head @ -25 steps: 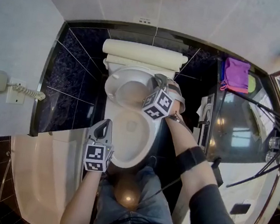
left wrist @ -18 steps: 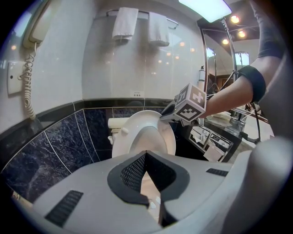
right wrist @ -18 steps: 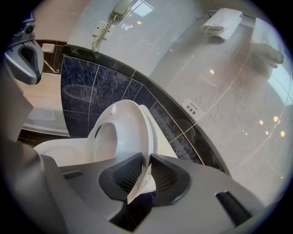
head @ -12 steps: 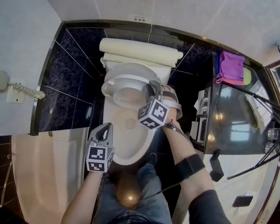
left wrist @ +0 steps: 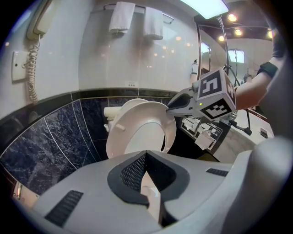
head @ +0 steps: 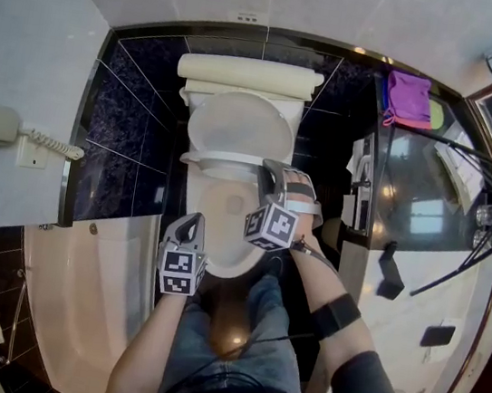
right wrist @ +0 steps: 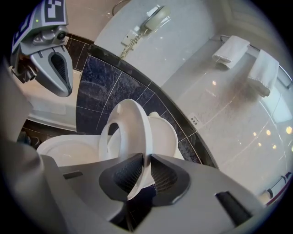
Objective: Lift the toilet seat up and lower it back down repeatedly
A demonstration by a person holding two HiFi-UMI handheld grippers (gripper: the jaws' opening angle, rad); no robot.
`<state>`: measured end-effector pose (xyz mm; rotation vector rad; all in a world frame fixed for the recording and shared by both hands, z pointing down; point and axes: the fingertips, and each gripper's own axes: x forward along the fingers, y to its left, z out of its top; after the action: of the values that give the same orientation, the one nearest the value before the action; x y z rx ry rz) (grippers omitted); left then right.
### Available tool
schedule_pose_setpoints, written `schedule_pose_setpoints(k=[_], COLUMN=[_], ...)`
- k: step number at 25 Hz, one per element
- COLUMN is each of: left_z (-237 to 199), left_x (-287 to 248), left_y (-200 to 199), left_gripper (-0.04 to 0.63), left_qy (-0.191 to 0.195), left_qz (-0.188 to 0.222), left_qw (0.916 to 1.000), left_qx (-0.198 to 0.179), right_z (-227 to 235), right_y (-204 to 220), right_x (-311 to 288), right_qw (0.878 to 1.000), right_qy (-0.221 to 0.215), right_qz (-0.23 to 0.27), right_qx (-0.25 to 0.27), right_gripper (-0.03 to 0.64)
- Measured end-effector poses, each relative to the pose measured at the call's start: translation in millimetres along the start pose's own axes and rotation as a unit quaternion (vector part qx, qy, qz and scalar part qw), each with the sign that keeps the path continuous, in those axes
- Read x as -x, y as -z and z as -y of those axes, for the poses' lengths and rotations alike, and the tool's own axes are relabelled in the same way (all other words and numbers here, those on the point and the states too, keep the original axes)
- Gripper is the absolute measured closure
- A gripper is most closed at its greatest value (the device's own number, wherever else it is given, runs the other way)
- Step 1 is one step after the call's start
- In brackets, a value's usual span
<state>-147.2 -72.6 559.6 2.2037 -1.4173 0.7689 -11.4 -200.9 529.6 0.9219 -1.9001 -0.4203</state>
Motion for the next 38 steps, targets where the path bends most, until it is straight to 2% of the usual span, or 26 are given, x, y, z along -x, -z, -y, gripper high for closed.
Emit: schedule_pose_setpoints(k=[14,21,26,31,35,38], left_z=[19.2,33.0,37.0,52.7,49.9,57.4], left_x=[-15.2,-15.3,-10.1,-1.7,-3.1,-0.2], left_y=[46.7,56.6,87.7,110.5,141.4,162.1], left_gripper=[0.595,0.595,0.595,0.595,0.595,0.595], left_qy=[0.028,0.045,0.045,0.062,0.052,0.060], left_qz=[-0.013,-0.009,-0.018,-0.036,-0.047,-0.060], left_qw=[0.9995,0.9990,0.9987,0.9972,0.9974,0.9960], left_qx=[-0.005,0.001,0.013,0.021,0.017,0.028], right_z=[-99.0,-151.9,-182.9,-213.3,-230.4,-240.5], right_y=[13.3,27.8,35.7,47.0,57.2,72.7], right_x=[65.2,86.8,97.9,108.5,121.7,128.5], right_qw=[1.000,0.998,0.998,0.997,0.997,0.997], right_qy=[-0.011,-0.027,-0.040,-0.054,-0.052,-0.047], right_qz=[-0.006,-0.018,-0.030,-0.038,-0.044,-0.056], right_qx=[0.028,0.044,0.037,0.030,0.026,0.007], right_gripper=[0.538,0.534,0.534,0.537,0.600,0.600])
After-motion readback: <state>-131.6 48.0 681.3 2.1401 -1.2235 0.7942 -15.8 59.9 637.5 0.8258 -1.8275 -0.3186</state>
